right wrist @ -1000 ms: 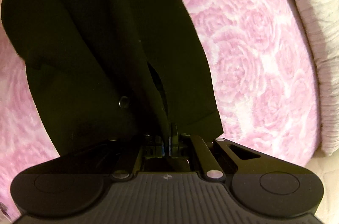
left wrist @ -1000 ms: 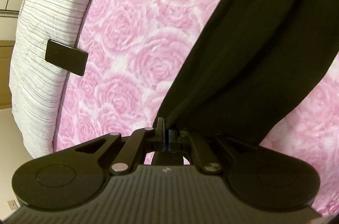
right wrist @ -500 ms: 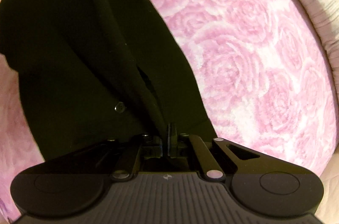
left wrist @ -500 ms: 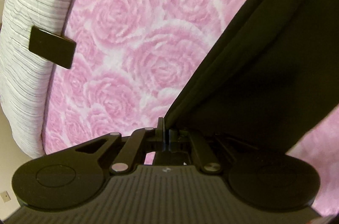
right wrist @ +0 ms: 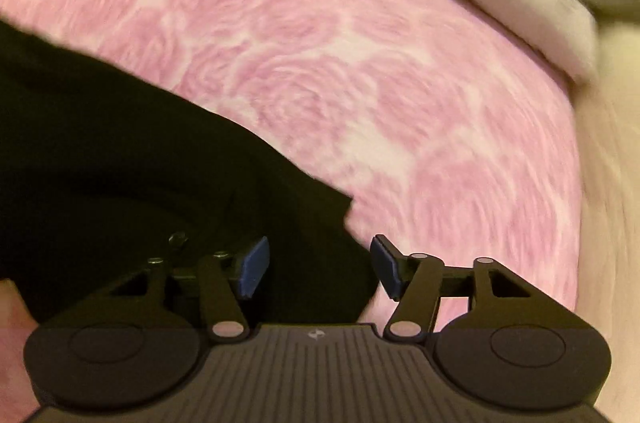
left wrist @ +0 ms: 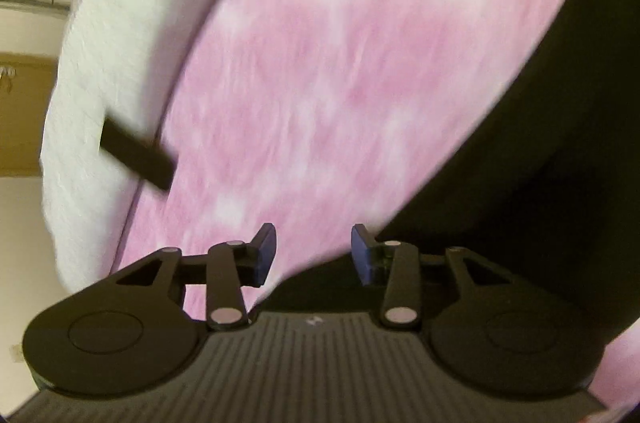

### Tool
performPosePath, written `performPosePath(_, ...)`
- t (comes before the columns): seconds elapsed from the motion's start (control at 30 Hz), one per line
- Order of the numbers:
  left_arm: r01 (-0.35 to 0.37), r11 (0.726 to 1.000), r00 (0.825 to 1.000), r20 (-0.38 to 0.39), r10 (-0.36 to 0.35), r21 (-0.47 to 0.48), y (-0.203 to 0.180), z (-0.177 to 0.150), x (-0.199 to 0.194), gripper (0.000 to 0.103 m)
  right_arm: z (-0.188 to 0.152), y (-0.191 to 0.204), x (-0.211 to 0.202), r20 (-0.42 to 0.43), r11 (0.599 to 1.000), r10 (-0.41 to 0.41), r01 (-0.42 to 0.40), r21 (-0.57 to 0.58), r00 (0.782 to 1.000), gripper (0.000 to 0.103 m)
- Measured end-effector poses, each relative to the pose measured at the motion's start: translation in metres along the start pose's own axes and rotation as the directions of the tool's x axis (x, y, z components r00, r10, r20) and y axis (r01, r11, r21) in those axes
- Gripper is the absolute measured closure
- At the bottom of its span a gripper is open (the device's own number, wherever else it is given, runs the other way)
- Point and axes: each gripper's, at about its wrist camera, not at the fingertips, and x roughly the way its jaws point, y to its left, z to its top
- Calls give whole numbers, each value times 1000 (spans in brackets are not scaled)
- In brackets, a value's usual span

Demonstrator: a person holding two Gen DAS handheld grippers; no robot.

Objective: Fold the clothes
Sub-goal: 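Grasp the folded trousers with the left gripper while the right gripper grasps the leg ends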

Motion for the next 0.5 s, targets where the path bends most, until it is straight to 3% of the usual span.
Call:
performPosePath(0.03, 64, 998, 996, 62, -63, -9, -12, 19, -12, 63, -7, -2, 0, 7, 999, 10, -10, 40, 1000, 42)
performPosePath(0.1, 219, 975, 957, 191, -220, 30, -47, 59, -34, 53, -17, -9, 2, 28, 992, 34, -37, 122, 999, 42)
performPosePath(0.2, 390, 913, 858, 314, -407, 120, -96, 111, -53, 49, -25, -25, 13, 75, 965, 78, -94, 245, 994, 42)
performPosePath(0.3, 502, 840, 765, 347, -542, 205, -137, 149, -57, 49, -33, -42, 24, 126, 919, 115, -154, 362, 985, 42)
performPosePath(0.33, 522, 822, 749, 339, -569, 228, -149, 159, -54, 49, -36, -47, 28, 144, 900, 126, -174, 399, 981, 42)
performPosePath(0.4, 543, 799, 747, 286, -600, 258, -168, 169, -42, 54, -40, -56, 37, 176, 863, 153, -218, 456, 973, 43)
performPosePath(0.43, 550, 792, 752, 256, -608, 263, -176, 172, -35, 65, -42, -58, 43, 182, 851, 172, -239, 467, 968, 47)
performPosePath(0.47, 558, 785, 755, 227, -615, 269, -184, 175, -29, 81, -43, -59, 48, 187, 841, 191, -259, 476, 964, 59)
performPosePath(0.5, 559, 784, 758, 218, -615, 269, -186, 174, -26, 87, -44, -59, 51, 191, 833, 205, -274, 482, 960, 61)
